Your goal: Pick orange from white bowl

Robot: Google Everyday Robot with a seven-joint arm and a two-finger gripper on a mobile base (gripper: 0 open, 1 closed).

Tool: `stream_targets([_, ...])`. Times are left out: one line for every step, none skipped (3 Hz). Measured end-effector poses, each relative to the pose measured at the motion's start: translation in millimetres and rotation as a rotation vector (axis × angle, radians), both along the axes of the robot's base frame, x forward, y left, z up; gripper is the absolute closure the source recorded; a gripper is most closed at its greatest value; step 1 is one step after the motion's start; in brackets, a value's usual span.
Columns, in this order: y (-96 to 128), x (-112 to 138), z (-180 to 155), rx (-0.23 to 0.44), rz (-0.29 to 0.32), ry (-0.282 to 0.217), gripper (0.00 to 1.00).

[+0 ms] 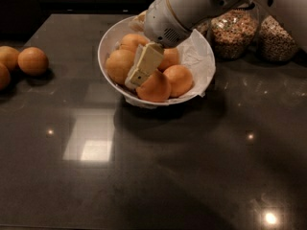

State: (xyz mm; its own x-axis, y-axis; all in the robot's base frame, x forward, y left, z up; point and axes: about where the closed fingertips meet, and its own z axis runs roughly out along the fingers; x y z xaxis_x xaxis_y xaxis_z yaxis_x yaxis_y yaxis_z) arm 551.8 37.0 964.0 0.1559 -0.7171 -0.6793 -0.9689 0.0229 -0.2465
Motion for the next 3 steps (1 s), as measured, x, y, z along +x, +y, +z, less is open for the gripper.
stream_targets([3.7, 4.2, -4.3, 0.008, 0.017, 0.012, 0.12])
stream_targets([4.5, 7.5, -7.9, 0.013, 0.022, 0.021, 0.12])
stream_targets([4.3, 8.4, -8.7, 0.015, 0.022, 0.024, 0.17])
